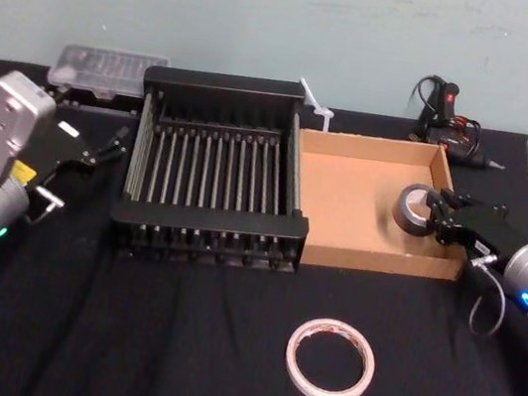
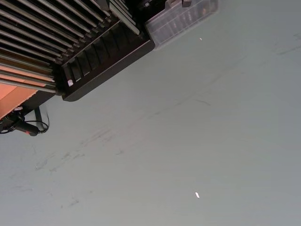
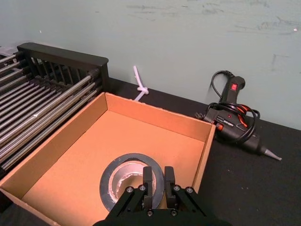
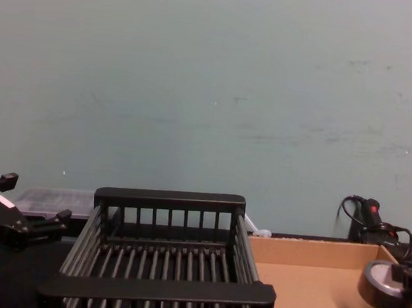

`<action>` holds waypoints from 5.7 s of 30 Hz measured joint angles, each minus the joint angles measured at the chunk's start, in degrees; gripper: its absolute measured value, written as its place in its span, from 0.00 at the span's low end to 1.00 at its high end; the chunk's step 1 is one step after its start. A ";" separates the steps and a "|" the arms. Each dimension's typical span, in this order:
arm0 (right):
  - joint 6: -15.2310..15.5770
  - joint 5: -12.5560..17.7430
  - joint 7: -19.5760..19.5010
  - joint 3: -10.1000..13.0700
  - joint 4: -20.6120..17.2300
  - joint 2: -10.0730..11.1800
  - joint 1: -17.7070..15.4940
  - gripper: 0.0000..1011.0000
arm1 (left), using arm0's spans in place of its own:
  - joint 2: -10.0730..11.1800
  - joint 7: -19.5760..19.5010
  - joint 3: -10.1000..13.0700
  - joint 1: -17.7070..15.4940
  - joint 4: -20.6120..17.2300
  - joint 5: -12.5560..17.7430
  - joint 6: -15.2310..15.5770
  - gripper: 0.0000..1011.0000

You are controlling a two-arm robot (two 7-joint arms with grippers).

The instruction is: Pick up the white tape and place it into the black box , Pick up the silver tape and place it into the brown box.

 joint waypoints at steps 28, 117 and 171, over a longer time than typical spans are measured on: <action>-0.61 -0.41 0.18 -0.04 0.96 -0.73 0.59 0.40 | 0.00 0.00 0.00 0.00 0.00 0.00 0.00 0.99; 3.66 4.01 6.58 -5.73 -21.85 12.30 -16.59 0.99 | 0.00 0.00 0.00 0.00 0.00 0.00 0.00 0.99; 4.85 -0.82 7.41 -9.69 -17.44 10.71 -13.29 0.99 | 0.00 0.00 0.00 0.00 0.00 0.00 0.00 0.99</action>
